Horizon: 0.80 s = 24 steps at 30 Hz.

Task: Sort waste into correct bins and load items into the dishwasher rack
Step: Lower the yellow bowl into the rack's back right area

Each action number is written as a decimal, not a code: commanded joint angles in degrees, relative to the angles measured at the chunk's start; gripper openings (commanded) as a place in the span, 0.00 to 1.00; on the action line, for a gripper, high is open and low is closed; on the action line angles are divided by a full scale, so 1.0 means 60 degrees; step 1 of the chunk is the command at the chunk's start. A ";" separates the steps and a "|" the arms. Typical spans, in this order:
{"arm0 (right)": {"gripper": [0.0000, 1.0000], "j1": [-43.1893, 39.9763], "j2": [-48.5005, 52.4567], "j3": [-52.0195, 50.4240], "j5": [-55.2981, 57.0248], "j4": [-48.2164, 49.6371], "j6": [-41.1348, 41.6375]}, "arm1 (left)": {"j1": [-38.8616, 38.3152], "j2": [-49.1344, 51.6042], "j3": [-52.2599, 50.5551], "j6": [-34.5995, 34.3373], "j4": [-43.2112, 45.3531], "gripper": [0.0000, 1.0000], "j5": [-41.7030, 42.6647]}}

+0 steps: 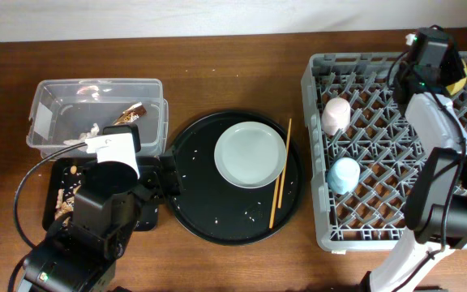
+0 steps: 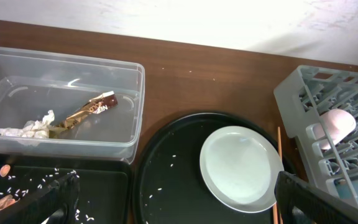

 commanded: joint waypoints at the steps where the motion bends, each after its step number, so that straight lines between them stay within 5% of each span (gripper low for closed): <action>1: 0.04 0.0277 0.0040 -0.0025 0.0055 -0.0233 -0.0025 | 0.0025 -0.0036 0.0113 0.0117 0.0018 0.99 -0.0164; 11: 0.18 0.0670 0.0040 -0.0025 0.0007 -0.0546 -0.0025 | 0.0025 -0.0036 0.0113 0.0117 0.0018 0.99 -0.0164; 24: 0.22 0.1155 0.0040 -0.0025 -0.0025 -0.1581 0.0364 | 0.0025 -0.0036 0.0113 0.0117 0.0018 0.99 -0.0164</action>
